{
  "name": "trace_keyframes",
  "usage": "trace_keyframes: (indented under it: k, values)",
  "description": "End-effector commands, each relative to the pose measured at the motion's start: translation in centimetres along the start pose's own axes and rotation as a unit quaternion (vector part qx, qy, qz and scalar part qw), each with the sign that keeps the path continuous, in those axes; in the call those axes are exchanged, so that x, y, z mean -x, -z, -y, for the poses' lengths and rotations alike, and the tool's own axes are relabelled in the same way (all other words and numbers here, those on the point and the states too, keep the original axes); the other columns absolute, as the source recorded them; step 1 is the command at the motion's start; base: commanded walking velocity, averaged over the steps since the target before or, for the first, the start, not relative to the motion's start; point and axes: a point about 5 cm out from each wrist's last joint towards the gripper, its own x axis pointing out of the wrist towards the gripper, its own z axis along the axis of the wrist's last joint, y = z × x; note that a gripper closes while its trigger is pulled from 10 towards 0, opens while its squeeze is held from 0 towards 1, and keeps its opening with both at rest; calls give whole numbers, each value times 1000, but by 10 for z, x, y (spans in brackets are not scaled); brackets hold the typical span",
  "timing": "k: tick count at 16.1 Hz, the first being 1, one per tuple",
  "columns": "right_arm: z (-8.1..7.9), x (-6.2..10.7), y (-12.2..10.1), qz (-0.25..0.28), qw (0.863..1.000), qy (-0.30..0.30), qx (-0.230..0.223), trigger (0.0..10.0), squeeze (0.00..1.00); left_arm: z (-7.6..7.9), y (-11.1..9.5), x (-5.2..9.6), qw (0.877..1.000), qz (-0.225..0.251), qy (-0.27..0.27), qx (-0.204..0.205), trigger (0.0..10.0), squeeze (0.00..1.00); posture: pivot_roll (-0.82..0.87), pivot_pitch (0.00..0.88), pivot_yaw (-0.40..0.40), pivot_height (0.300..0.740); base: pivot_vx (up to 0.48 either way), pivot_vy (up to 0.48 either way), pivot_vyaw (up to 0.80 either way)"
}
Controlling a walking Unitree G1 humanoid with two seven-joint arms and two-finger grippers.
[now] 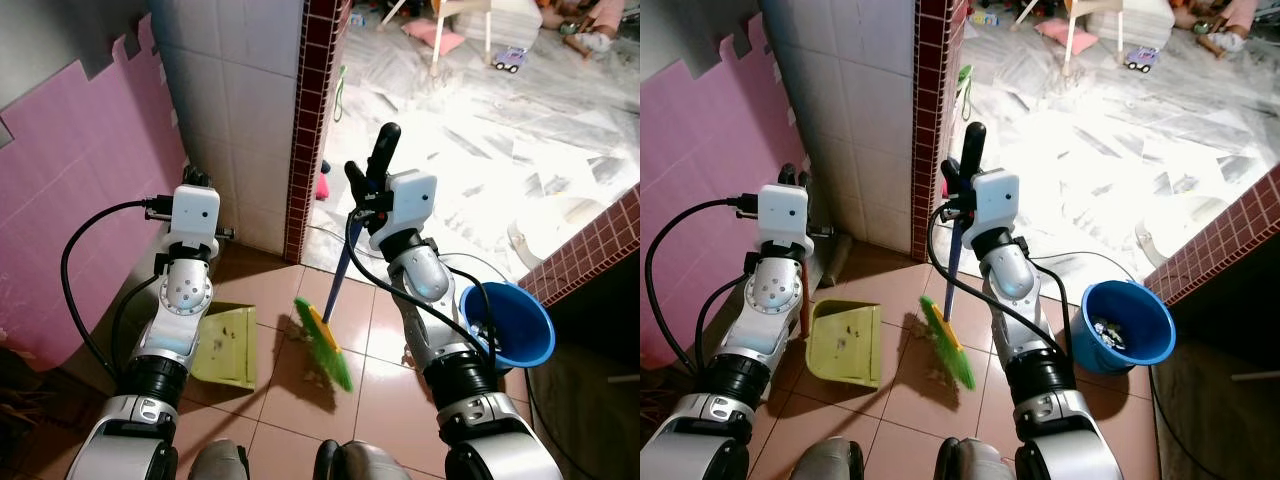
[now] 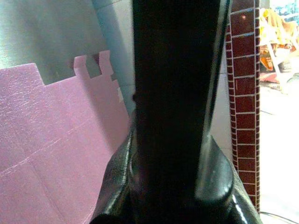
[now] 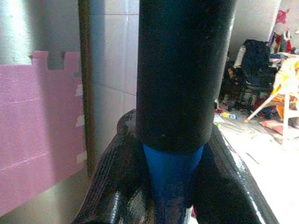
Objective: Sweep floor
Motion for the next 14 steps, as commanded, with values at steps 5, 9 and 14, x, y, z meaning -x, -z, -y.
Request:
trace_keyframes:
  k: [5, 9, 14]
  values:
    - [-1, 1, -3, 14, 1000, 1, 11, 10000, 0, 4, -14, -12, 999, 30, 10, -5, 10000, 0, 9, 153, -85, 740, 0, 0, 0]
    - [-9, 1, 3, -3, 1000, 6, -12, 10000, 0, 28, 9, 3, 999, -28, 28, 29, 10000, 0, -10, 148, -84, 740, 0, 0, 0]
    - [-6, 0, 10, -40, 996, 39, -64, 10000, 0, 59, 10, 6, 994, -56, 51, 75, 10000, 0, -33, 126, -87, 740, 0, 0, 0]
